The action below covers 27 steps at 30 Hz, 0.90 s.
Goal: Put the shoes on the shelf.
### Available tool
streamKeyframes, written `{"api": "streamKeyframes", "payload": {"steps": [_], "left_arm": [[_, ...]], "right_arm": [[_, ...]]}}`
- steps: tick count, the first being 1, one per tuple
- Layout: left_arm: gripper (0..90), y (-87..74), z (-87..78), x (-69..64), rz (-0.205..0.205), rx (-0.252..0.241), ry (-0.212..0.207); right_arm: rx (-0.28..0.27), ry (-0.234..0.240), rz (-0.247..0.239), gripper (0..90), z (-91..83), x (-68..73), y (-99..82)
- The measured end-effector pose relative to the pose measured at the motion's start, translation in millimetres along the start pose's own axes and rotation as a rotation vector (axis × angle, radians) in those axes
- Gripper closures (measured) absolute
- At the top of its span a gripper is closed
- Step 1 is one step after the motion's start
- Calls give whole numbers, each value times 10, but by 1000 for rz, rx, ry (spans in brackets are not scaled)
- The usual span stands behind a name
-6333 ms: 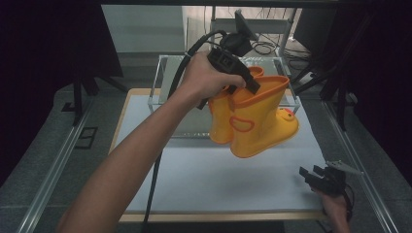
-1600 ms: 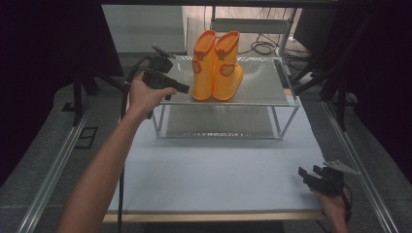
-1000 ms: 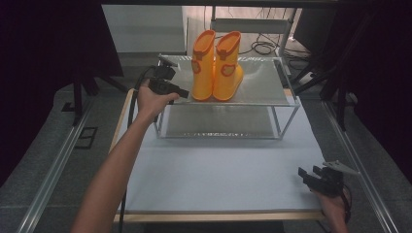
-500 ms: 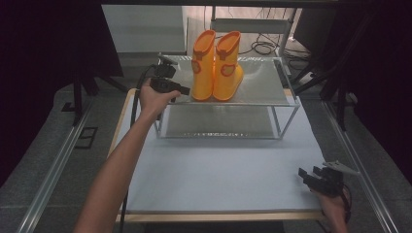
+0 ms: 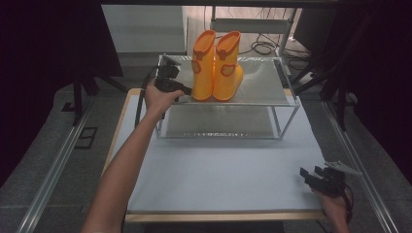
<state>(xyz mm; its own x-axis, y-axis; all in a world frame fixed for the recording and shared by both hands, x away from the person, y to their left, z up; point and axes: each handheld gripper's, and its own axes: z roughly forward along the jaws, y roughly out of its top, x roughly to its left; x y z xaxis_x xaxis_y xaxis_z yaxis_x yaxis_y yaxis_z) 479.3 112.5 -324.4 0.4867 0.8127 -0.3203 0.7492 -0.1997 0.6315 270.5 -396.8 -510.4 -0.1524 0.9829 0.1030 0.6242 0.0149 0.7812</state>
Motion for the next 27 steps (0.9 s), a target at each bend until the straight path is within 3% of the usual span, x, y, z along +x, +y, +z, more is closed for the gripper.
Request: {"api": "streamKeyframes", "payload": {"steps": [4,21,27], "left_arm": [[893,2,13,-6,-23,-12,-11],[900,11,24,-83,-21,-13,14],[900,28,54,-150,-15,-15,-3]], "right_arm": [[1,-4,11,364,-3,-17,-1],[8,1,3,364,38,14,-10],[8,4,2,364,40,24,-6]]}}
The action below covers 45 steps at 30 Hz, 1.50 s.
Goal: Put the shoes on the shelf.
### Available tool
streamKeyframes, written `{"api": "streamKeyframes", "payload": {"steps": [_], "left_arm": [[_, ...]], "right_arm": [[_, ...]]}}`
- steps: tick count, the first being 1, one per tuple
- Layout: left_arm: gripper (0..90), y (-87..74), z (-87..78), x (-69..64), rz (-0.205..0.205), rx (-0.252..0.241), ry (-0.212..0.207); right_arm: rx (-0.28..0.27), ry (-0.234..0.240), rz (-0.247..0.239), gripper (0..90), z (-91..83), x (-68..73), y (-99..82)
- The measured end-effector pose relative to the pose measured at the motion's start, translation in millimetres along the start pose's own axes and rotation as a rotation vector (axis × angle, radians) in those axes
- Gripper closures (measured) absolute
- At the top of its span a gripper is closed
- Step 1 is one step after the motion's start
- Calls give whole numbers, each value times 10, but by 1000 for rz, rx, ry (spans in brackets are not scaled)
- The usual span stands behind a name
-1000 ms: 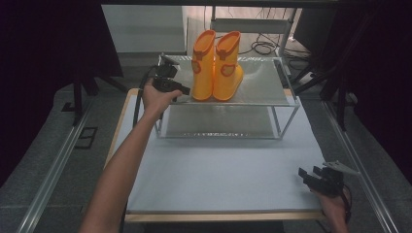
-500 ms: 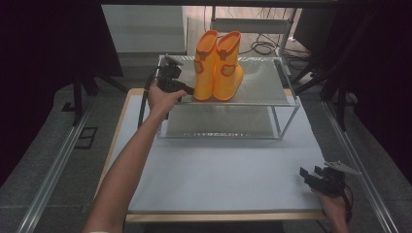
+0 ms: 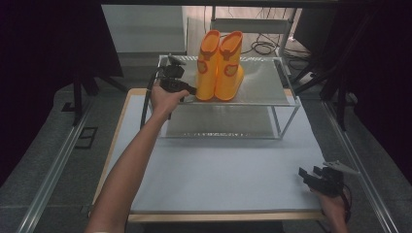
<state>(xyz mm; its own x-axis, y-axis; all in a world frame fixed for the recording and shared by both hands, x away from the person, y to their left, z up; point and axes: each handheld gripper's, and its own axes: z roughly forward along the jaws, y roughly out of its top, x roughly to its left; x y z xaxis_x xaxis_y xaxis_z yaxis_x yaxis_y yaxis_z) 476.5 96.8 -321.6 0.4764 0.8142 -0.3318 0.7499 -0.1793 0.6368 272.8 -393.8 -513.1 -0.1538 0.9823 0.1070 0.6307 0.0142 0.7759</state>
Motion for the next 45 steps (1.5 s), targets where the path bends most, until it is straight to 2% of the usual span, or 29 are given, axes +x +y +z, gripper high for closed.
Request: {"api": "streamKeyframes", "payload": {"steps": [20,26,32,39,45], "left_arm": [[900,67,172,-301,22,9,-50],[900,72,187,-311,24,10,-60],[860,49,112,-251,20,-17,-72],[794,7,-51,-242,65,-26,-43],[745,-115,-226,-182,85,-31,-44]], "right_arm": [[-5,3,-3,363,-10,-6,7],[-7,3,-1,363,-19,-5,11],[-9,2,-1,363,-24,-20,12],[-8,1,1,363,-24,-21,9],[-6,4,-4,363,-21,-6,10]]}}
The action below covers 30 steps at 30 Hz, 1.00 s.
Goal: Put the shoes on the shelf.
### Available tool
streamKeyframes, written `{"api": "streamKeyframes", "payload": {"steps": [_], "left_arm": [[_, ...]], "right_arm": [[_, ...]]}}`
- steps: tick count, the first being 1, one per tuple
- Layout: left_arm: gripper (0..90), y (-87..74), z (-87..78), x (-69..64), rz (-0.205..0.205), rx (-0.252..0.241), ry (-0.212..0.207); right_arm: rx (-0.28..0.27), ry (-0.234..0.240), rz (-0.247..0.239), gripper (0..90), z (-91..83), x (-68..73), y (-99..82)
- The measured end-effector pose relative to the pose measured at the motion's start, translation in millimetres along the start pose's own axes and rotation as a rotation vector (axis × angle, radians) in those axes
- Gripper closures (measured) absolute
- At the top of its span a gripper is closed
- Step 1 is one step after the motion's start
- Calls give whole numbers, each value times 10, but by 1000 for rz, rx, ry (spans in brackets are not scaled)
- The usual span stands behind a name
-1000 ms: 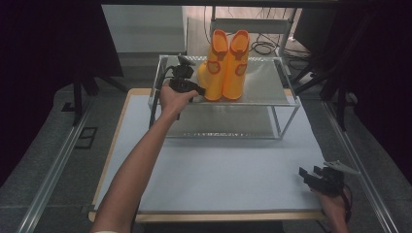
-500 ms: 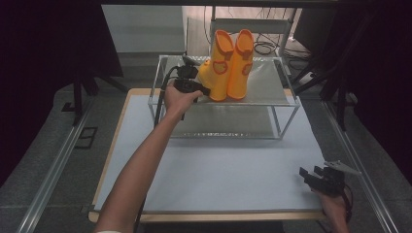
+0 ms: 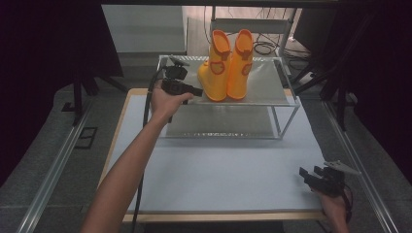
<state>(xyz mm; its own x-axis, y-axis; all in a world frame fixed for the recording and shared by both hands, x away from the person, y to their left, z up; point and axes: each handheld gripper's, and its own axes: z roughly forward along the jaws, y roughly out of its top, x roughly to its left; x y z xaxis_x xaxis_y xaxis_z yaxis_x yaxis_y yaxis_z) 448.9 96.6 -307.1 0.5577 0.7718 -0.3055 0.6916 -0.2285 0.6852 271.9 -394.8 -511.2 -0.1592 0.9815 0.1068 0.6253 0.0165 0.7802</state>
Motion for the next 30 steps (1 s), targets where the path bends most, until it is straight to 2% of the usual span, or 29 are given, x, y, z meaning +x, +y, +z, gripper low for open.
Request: {"api": "streamKeyframes", "payload": {"steps": [13,30], "left_arm": [[713,-333,-307,134,4,-29,-26],[697,-830,-477,116,80,-9,-122]], "right_arm": [[4,4,-15,363,21,35,-3],[5,5,-18,363,21,55,-1]]}}
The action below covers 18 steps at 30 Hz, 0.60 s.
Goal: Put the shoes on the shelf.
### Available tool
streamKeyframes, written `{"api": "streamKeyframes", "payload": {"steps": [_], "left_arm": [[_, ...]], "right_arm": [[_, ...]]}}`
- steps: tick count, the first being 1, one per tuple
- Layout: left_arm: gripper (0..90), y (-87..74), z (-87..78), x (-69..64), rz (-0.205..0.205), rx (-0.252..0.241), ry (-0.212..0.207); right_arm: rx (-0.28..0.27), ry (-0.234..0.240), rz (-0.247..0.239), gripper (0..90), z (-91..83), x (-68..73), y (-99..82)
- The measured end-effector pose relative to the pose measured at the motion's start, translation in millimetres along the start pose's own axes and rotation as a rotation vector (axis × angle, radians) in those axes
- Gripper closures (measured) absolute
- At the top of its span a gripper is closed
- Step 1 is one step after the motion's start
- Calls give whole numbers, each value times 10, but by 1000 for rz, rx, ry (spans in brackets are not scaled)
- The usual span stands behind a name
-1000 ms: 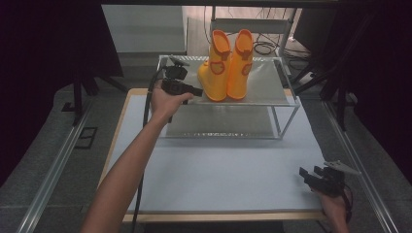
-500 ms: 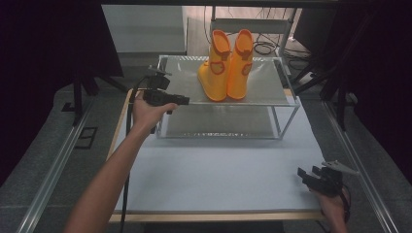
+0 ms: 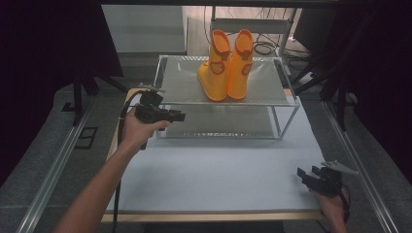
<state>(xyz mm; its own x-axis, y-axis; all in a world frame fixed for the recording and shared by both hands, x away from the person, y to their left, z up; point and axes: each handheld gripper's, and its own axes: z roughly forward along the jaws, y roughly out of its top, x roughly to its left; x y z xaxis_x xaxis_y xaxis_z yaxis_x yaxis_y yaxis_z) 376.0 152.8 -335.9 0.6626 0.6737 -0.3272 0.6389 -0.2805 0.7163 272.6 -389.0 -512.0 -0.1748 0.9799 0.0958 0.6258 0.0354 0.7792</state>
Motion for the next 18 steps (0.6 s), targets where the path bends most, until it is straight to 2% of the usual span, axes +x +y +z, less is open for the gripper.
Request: {"api": "streamKeyframes", "payload": {"steps": [5,11,18], "left_arm": [[684,-195,0,21,-2,14,-15],[676,-415,37,69,-14,23,-7],[670,-468,58,95,-17,36,-1]], "right_arm": [[2,0,-2,362,5,3,-2],[8,2,-4,363,13,19,-4],[7,2,-6,363,17,33,-1]]}}
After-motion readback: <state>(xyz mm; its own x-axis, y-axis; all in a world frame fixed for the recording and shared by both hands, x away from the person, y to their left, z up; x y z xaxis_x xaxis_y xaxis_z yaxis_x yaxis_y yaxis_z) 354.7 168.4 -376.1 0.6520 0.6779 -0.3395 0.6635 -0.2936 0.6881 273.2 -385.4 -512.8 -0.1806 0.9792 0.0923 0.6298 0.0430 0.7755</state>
